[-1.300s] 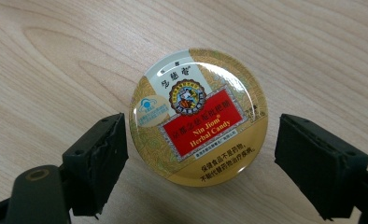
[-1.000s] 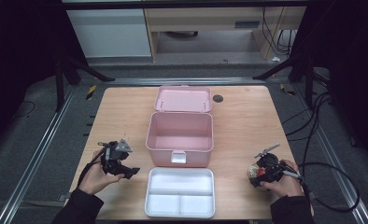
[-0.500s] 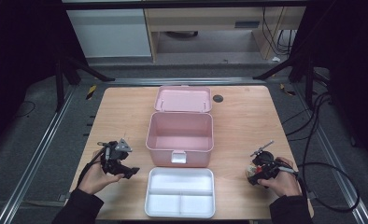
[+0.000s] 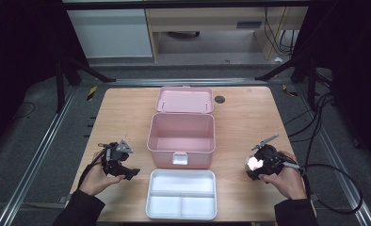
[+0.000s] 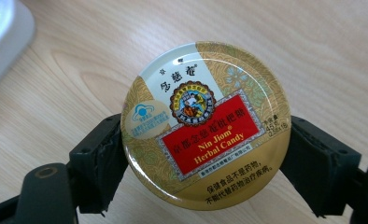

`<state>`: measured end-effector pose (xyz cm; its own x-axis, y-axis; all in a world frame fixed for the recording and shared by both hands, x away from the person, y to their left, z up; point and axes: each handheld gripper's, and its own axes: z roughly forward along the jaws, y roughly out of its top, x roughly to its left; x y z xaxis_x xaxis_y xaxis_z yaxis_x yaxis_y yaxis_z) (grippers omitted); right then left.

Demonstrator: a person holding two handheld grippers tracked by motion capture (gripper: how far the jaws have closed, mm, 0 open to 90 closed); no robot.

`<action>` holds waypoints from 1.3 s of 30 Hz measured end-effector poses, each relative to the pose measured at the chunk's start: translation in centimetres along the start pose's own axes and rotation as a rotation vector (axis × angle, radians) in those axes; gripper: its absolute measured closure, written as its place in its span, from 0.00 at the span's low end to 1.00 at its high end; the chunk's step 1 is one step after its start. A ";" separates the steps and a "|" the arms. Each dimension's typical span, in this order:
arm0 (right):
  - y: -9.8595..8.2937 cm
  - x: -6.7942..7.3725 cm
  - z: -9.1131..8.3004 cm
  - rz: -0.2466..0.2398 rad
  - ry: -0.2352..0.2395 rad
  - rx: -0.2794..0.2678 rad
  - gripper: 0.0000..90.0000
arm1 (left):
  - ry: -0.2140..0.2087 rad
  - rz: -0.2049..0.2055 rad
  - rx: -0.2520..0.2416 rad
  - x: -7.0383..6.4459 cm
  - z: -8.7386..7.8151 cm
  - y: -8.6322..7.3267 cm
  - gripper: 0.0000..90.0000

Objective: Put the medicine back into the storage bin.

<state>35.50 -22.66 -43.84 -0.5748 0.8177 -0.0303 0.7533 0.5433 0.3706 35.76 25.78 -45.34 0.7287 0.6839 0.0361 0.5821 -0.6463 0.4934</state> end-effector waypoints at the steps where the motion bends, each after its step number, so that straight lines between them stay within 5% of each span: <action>1: 0.0 0.0 0.0 0.000 0.000 0.000 0.23 | 0.000 -0.003 -0.001 0.1 0.0 0.0 0.29; 14: 3.2 0.1 -3.3 -0.021 -0.002 -0.089 0.23 | 0.014 -0.035 -0.009 0.6 0.0 -0.3 0.28; 27: 7.4 1.8 -6.6 -0.104 0.019 -0.142 0.23 | 0.008 -0.037 -0.004 0.7 0.1 -0.4 0.28; 39: 11.5 3.7 -7.4 -0.171 0.042 -0.162 0.23 | 0.005 -0.039 0.002 0.7 0.3 -0.4 0.28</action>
<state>39.68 -14.82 -32.84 -0.7049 0.7060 -0.0676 0.5848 0.6325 0.5079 36.16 26.45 -45.78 0.7035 0.7104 0.0207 0.6111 -0.6195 0.4926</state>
